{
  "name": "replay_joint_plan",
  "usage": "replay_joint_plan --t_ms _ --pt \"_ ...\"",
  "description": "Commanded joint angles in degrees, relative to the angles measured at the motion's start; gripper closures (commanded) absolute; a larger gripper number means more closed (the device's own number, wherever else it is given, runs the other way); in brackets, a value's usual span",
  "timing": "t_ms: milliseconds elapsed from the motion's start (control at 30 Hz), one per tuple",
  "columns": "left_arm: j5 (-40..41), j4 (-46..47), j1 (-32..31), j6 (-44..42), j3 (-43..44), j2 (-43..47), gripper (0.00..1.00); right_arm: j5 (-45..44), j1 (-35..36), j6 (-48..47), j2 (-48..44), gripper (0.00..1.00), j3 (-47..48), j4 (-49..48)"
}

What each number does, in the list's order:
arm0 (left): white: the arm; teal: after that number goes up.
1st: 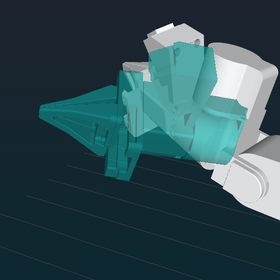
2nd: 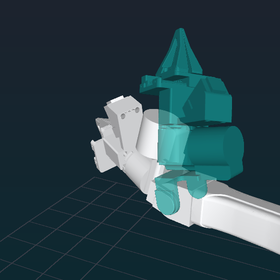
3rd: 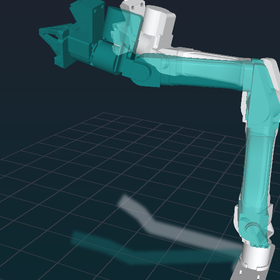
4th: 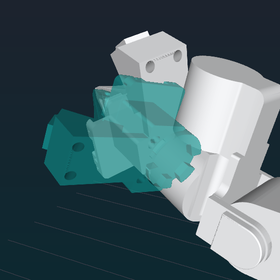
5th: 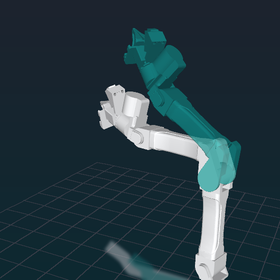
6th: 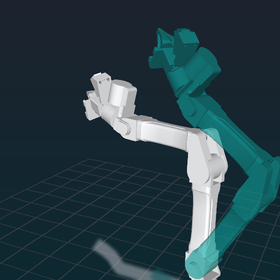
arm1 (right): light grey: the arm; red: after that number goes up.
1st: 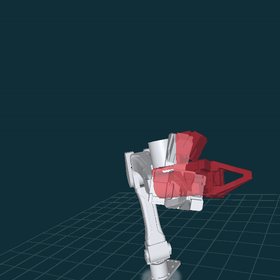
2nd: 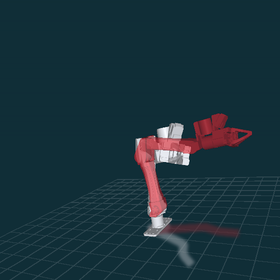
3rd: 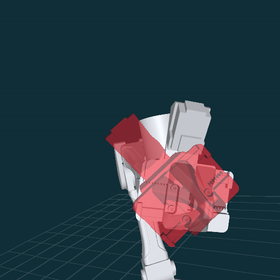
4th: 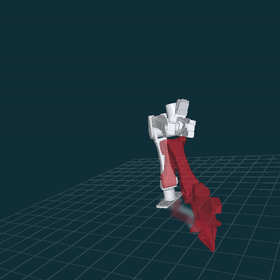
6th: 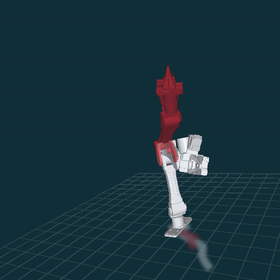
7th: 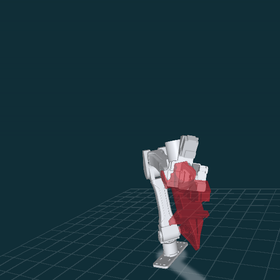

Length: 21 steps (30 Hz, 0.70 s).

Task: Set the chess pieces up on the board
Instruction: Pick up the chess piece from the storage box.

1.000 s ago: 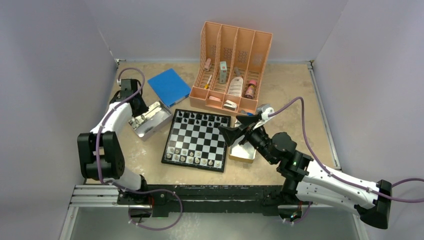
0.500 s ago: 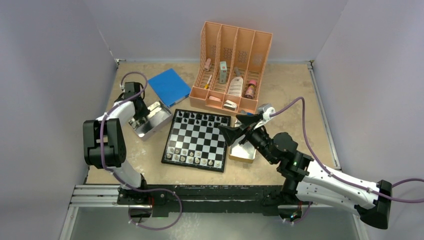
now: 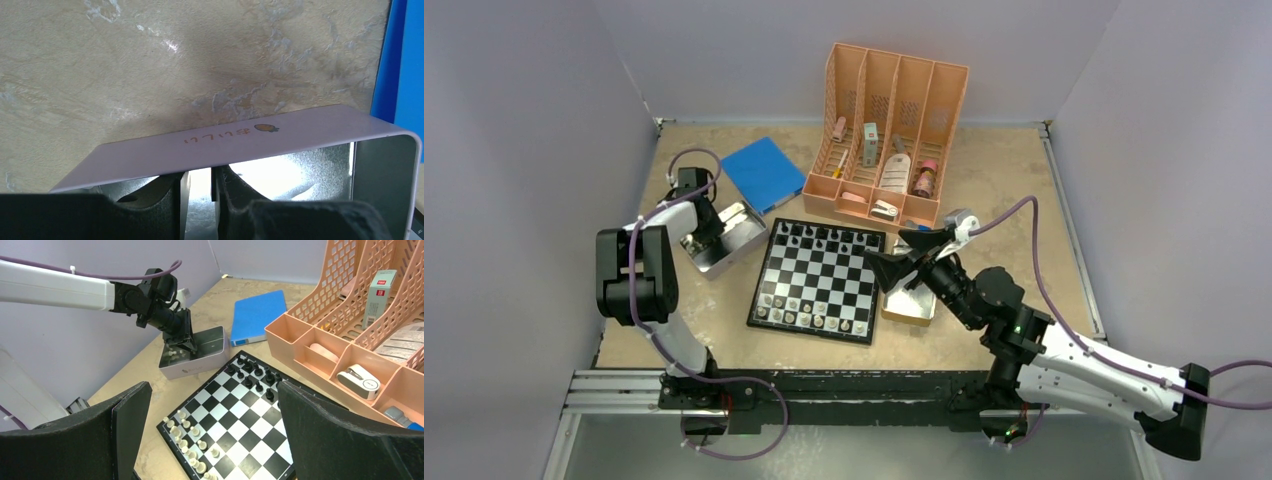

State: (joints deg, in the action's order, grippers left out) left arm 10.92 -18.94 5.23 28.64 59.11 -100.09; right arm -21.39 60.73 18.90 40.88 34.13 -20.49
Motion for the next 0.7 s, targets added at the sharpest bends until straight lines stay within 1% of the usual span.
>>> replay_joint_plan --t_ms 0,100,233,467,667 --pt "0.0 2.3 0.6 1.0 -0.3 -0.9 0.82 -0.5 0.2 0.4 -1.3 0.01 -0.3 -2.6" --pt "-0.4 2.0 0.5 0.6 -0.3 -0.6 0.89 -0.4 0.2 0.3 -1.4 0.01 -0.3 -2.5" --pt "-1.1 -0.1 0.5 -0.5 0.6 0.8 0.95 0.1 0.1 0.3 -1.3 0.01 0.0 -2.5" --pt "-5.9 -3.8 0.5 -3.4 0.6 7.2 1.00 0.6 0.2 2.6 -1.5 0.01 -1.7 -2.6" --pt "-10.5 -6.3 0.5 -8.2 -0.6 15.1 1.00 -1.2 0.2 3.3 -1.4 0.01 -1.6 -0.6"
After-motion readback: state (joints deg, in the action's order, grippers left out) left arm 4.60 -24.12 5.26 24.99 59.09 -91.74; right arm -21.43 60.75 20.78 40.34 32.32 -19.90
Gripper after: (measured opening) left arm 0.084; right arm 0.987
